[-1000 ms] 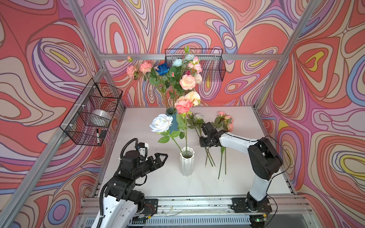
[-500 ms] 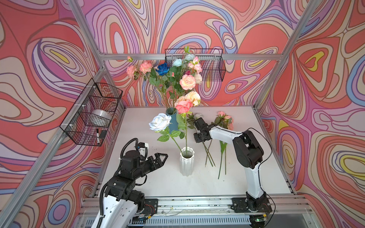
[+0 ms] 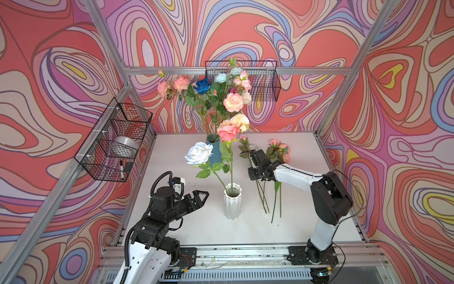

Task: Arrange flowers in a vase
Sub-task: Pick up the flower from the top-center of the table, then place the flower in the vase.

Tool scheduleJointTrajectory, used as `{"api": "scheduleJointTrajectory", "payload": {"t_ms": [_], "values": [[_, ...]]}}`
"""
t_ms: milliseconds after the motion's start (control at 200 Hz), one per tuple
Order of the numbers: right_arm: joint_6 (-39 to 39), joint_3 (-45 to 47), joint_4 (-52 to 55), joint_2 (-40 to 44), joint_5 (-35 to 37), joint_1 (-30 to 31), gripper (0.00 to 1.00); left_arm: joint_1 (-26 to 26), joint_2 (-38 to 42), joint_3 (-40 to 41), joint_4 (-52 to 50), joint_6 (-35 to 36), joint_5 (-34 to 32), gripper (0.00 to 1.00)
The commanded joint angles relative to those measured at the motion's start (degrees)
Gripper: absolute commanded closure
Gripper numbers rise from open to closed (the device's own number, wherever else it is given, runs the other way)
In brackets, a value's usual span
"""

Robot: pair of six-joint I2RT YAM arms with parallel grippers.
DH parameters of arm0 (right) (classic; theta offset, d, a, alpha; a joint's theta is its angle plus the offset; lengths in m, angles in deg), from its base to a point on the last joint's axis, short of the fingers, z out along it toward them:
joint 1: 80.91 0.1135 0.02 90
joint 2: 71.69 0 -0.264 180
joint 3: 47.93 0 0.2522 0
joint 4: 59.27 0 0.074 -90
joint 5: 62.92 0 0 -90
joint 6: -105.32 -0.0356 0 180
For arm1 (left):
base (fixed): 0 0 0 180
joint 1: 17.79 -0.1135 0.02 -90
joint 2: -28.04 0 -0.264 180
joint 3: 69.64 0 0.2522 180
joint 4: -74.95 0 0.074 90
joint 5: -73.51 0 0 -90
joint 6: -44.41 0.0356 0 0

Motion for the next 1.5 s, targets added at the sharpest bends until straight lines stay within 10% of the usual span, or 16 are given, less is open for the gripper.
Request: {"api": "scheduleJointTrajectory", "payload": {"t_ms": [0,250,561,906,1497], "values": [[-3.1,6.7,-12.5,10.9,4.9,-0.3,1.00,0.1,0.1,-1.6,-0.4,0.2,-0.6,0.05],[-3.2,16.2,-24.0,29.7,15.3,-0.3,1.00,0.1,0.2,-1.7,-0.2,-0.6,-0.5,0.05],[-1.5,7.7,-19.0,43.3,4.7,5.2,1.00,0.1,0.7,-2.7,-1.4,-0.4,-1.0,0.05],[17.5,-12.4,-25.0,31.0,14.4,37.3,1.00,0.1,2.1,-3.1,-3.4,0.0,-1.9,0.05],[18.4,3.8,-42.1,25.6,21.5,38.7,1.00,0.1,3.3,-3.4,-3.0,-0.5,0.0,0.05]]}}
